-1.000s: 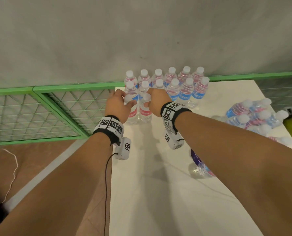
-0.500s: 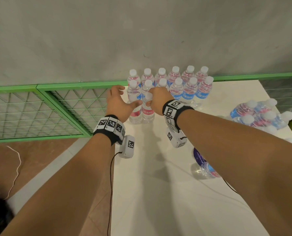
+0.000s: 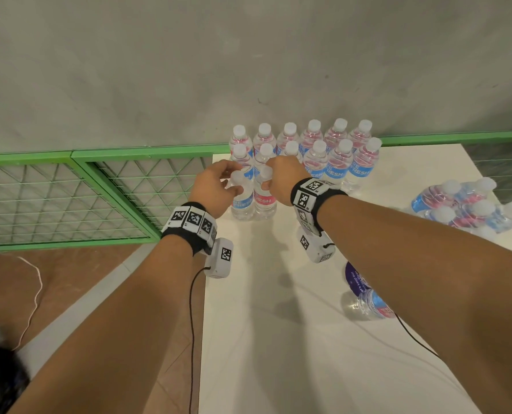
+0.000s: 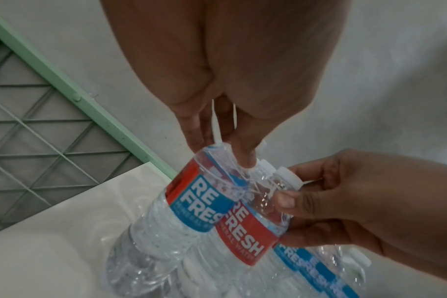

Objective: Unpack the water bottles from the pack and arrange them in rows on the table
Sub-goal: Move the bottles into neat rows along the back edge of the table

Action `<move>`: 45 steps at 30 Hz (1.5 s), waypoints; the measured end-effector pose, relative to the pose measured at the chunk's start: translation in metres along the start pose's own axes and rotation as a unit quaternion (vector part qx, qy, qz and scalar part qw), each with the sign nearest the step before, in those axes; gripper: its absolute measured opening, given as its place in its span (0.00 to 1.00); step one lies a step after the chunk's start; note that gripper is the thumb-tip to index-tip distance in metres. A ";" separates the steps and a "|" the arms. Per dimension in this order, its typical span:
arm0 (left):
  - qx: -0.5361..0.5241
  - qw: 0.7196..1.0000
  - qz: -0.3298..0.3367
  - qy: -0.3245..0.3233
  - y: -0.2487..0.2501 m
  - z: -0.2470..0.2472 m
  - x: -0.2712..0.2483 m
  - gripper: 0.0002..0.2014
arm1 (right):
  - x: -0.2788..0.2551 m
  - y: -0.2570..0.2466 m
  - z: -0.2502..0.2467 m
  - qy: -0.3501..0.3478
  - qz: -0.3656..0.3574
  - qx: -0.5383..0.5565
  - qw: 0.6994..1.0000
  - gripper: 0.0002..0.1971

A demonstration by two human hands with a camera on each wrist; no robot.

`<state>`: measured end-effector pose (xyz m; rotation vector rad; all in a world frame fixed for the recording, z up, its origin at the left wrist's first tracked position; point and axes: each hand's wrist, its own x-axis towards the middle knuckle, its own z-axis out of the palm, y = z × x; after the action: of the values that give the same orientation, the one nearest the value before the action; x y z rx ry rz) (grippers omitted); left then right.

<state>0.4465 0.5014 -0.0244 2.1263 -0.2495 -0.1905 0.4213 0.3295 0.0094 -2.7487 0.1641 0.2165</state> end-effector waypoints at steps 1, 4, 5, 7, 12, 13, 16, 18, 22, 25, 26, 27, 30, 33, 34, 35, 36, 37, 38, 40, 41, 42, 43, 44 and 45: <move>0.013 1.000 0.000 0.010 0.000 0.001 -0.001 0.24 | 0.000 0.000 0.000 -0.001 -0.001 -0.002 1.000 0.13; 0.072 0.995 -0.044 0.061 0.001 0.005 -0.003 0.30 | 0.000 0.000 0.000 0.000 0.000 0.001 1.000 0.13; 0.077 0.993 -0.058 0.069 0.002 0.007 -0.004 0.29 | 0.000 0.000 0.000 0.000 0.001 0.001 1.000 0.14; 0.073 0.993 -0.067 0.068 0.004 0.009 -0.004 0.23 | -0.002 0.000 -0.001 0.002 0.000 0.000 1.000 0.14; 0.047 0.994 -0.083 0.057 0.008 0.005 -0.001 0.15 | -0.005 0.000 -0.003 0.000 0.001 0.004 1.000 0.14; 0.048 0.994 -0.079 0.058 0.009 0.005 -0.002 0.15 | -0.006 0.000 -0.003 -0.001 0.001 0.006 1.000 0.14; 0.053 0.994 -0.078 0.059 0.010 0.007 -0.003 0.14 | -0.007 0.000 -0.004 0.004 0.002 0.006 1.000 0.14; 0.051 0.993 -0.085 0.063 0.009 0.008 -0.003 0.14 | -0.007 0.001 -0.006 0.016 0.009 0.008 1.000 0.16; 0.056 0.992 -0.090 0.062 0.008 0.009 -0.002 0.14 | -0.006 0.000 -0.008 0.028 0.027 -0.027 0.999 0.26; 0.064 0.992 -0.093 0.054 0.010 0.010 -0.001 0.15 | -0.006 0.001 -0.011 0.020 0.020 -0.053 0.998 0.33; 0.064 0.992 -0.093 0.055 0.010 0.011 -0.001 0.16 | -0.007 0.002 -0.011 0.024 0.016 -0.046 0.999 0.35; 0.061 0.992 -0.093 0.056 0.010 0.011 -0.001 0.16 | -0.009 0.004 -0.012 0.033 0.007 -0.029 0.999 0.37; 0.055 0.992 -0.093 0.064 0.008 0.011 -0.003 0.17 | -0.015 0.009 -0.012 0.025 -0.054 0.023 0.998 0.31; 0.053 0.992 -0.088 0.067 0.007 0.012 -0.004 0.16 | -0.018 0.014 -0.013 -0.022 -0.115 -0.004 0.993 0.22; 0.055 0.992 -0.088 0.066 0.007 0.012 -0.004 0.16 | -0.017 0.014 -0.012 -0.022 -0.112 -0.013 0.993 0.23; 0.056 0.992 -0.089 0.064 0.008 0.012 -0.004 0.16 | -0.016 0.016 -0.011 -0.014 -0.105 -0.019 0.994 0.23; 0.055 0.992 -0.090 0.063 0.008 0.012 -0.004 0.16 | -0.015 0.016 -0.010 -0.005 -0.097 -0.019 0.995 0.22; 0.054 0.993 -0.090 0.062 0.008 0.011 -0.004 0.16 | -0.014 0.016 -0.009 0.002 -0.089 -0.013 0.996 0.21; 0.053 0.993 -0.091 0.061 0.008 0.011 -0.004 0.16 | -0.013 0.016 -0.007 0.004 -0.081 -0.004 0.997 0.21; 0.050 0.993 -0.094 0.059 0.007 0.012 -0.003 0.17 | -0.013 0.017 -0.005 0.010 -0.068 0.025 0.997 0.23; 0.047 0.993 -0.096 0.058 0.007 0.012 -0.004 0.17 | -0.012 0.019 -0.003 0.018 -0.063 0.040 0.997 0.23; 0.044 0.992 -0.099 0.058 0.007 0.012 -0.003 0.17 | -0.013 0.021 -0.001 0.025 -0.061 0.054 0.996 0.24; 0.043 0.992 -0.100 0.058 0.006 0.013 -0.004 0.18 | -0.014 0.023 0.000 0.028 -0.063 0.065 0.995 0.25; 0.042 0.992 -0.100 0.059 0.005 0.014 -0.003 0.18 | -0.015 0.024 0.002 0.027 -0.067 0.072 0.995 0.25; 0.042 0.992 -0.100 0.060 0.005 0.013 -0.003 0.18 | -0.016 0.025 0.003 0.023 -0.072 0.073 0.994 0.26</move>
<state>0.4395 0.4887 -0.0270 2.2368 0.0258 -0.1709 0.4019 0.3087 0.0001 -2.6069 -0.0053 0.0968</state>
